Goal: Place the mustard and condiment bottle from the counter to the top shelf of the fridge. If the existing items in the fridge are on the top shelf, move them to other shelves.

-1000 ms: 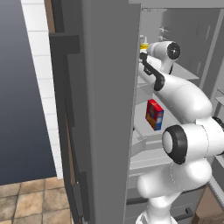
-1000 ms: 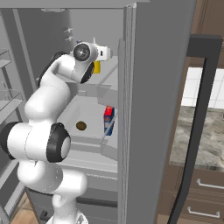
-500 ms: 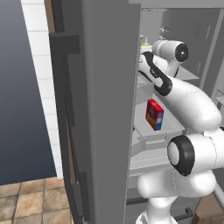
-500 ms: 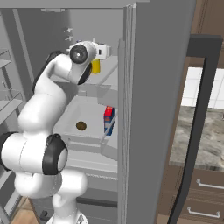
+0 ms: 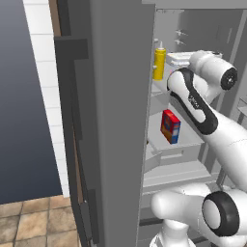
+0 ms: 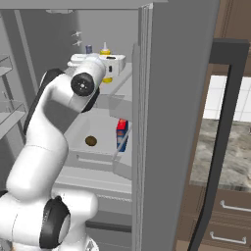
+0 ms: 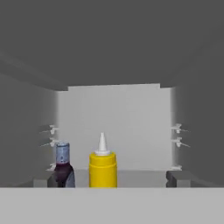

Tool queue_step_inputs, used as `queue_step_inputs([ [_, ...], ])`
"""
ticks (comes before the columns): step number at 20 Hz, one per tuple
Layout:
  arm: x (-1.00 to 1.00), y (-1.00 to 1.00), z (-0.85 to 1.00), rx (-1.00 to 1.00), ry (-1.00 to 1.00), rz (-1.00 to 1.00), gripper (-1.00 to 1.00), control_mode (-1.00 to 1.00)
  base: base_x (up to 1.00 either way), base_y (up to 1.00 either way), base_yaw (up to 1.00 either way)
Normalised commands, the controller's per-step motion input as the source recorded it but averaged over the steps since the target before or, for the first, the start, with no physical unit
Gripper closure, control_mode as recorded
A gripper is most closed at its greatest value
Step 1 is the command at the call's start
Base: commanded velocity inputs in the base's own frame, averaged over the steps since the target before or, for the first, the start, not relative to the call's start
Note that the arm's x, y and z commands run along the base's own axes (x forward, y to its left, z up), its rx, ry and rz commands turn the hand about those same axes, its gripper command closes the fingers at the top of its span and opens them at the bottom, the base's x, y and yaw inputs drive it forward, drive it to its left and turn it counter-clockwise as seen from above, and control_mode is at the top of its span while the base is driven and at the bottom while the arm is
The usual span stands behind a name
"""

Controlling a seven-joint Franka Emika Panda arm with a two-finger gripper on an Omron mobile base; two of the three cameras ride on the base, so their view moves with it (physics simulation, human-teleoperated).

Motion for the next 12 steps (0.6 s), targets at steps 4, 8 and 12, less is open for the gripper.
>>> queue_step_inputs([
  [4,-1.0,0.0,0.34,0.0,-0.21,0.01,-1.0,-1.0,0.0,0.0,0.0],
  [8,-1.0,0.06,0.17,-0.02,-0.02,0.12,-1.0,-1.0,0.0,0.0,0.0],
  [12,-1.0,0.04,0.0,-0.01,0.0,0.14,-1.0,-1.0,0.0,0.0,0.0],
])
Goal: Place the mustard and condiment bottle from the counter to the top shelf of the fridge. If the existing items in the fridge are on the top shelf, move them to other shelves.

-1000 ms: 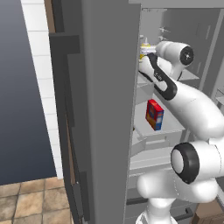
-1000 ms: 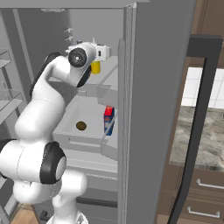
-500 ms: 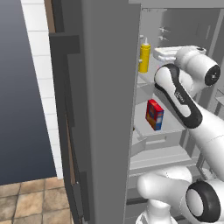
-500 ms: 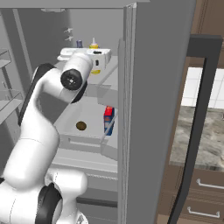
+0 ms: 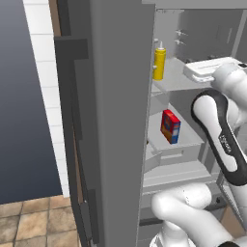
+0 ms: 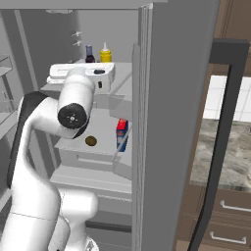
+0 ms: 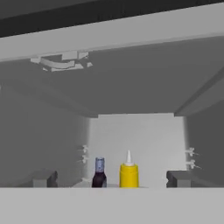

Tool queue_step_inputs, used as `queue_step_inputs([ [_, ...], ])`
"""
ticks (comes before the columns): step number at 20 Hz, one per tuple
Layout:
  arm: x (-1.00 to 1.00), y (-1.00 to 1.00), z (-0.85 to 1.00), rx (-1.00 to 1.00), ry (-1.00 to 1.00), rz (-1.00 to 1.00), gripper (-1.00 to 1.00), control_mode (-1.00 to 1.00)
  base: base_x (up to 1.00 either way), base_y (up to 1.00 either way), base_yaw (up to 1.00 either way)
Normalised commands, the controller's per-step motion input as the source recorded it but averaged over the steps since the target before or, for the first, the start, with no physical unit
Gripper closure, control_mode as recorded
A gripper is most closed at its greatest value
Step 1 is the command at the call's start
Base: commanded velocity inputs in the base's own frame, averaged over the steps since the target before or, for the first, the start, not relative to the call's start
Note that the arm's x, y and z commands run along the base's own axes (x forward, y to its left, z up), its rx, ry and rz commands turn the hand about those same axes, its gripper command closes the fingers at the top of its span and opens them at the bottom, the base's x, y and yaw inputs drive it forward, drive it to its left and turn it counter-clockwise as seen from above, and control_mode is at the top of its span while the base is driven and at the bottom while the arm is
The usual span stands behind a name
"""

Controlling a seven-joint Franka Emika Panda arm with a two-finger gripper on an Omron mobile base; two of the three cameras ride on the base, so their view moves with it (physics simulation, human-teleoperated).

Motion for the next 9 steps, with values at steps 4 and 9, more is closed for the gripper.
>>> queue_step_inputs([
  [4,-1.0,0.0,0.0,0.0,-0.02,0.19,-1.0,-1.0,0.0,0.0,0.0],
  [9,-1.0,0.13,0.09,-0.05,-0.39,0.25,-1.0,-1.0,0.0,0.0,0.0],
])
